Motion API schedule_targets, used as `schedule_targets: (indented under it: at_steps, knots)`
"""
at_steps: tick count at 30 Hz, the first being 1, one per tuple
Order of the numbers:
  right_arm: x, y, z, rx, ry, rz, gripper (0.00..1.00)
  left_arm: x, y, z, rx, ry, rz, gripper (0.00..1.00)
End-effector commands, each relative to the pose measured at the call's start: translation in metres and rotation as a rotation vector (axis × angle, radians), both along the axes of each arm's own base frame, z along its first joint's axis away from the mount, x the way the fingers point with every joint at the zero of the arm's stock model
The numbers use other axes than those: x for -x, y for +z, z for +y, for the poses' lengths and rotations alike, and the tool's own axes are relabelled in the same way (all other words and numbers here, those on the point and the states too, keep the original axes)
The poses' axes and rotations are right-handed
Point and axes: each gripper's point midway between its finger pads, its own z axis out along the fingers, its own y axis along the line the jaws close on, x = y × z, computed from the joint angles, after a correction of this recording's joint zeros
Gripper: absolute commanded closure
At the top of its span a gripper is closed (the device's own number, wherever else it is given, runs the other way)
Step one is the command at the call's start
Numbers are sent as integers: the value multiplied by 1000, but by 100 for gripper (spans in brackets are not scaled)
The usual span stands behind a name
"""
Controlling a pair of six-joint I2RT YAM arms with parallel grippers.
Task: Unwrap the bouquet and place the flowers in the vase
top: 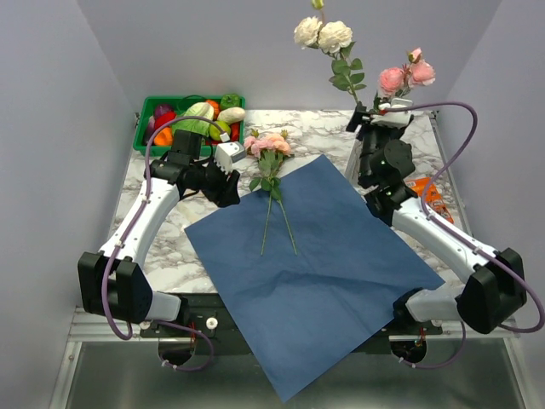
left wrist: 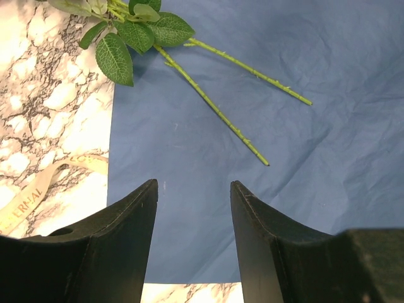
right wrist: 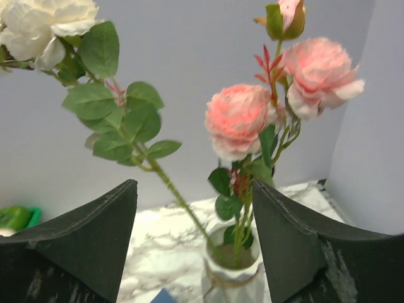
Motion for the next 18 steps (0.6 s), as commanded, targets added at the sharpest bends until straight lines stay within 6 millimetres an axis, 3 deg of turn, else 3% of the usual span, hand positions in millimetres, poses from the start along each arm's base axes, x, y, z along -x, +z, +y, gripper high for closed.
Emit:
schedule_targets:
  at_steps: [1, 3, 4, 9, 11, 12, 13, 14, 15, 17, 18]
  knots:
    - [19, -42, 29, -48, 55, 236, 19, 3, 12, 1, 23, 8, -24, 41]
    - [28, -63, 45, -77, 87, 322, 19, 1, 11, 1, 21, 20, -21, 41]
    - [36, -75, 67, -81, 157, 357, 19, 1, 10, 1, 20, 21, -14, 41]
    - [58, -146, 126, -14, 357, 533, 24, 0, 7, 3, 15, 34, -11, 41]
    - [63, -179, 161, 34, 517, 633, 27, -1, 9, 3, 16, 34, -19, 41]
    - [63, -180, 176, 49, 587, 654, 27, -1, 10, 3, 17, 35, -19, 41]
    - [72, -201, 191, 108, 671, 740, 26, -1, 11, 3, 18, 37, -23, 41]
    - [73, -209, 201, 124, 710, 785, 26, -1, 12, 3, 18, 37, -24, 41]
    - [72, -240, 210, 171, 726, 874, 26, -2, 12, 3, 16, 39, -25, 41]
    - [68, -249, 217, 188, 716, 967, 27, -2, 13, 3, 14, 40, -29, 41]
    - [67, -276, 220, 217, 702, 1040, 27, -2, 13, 3, 14, 40, -30, 41]
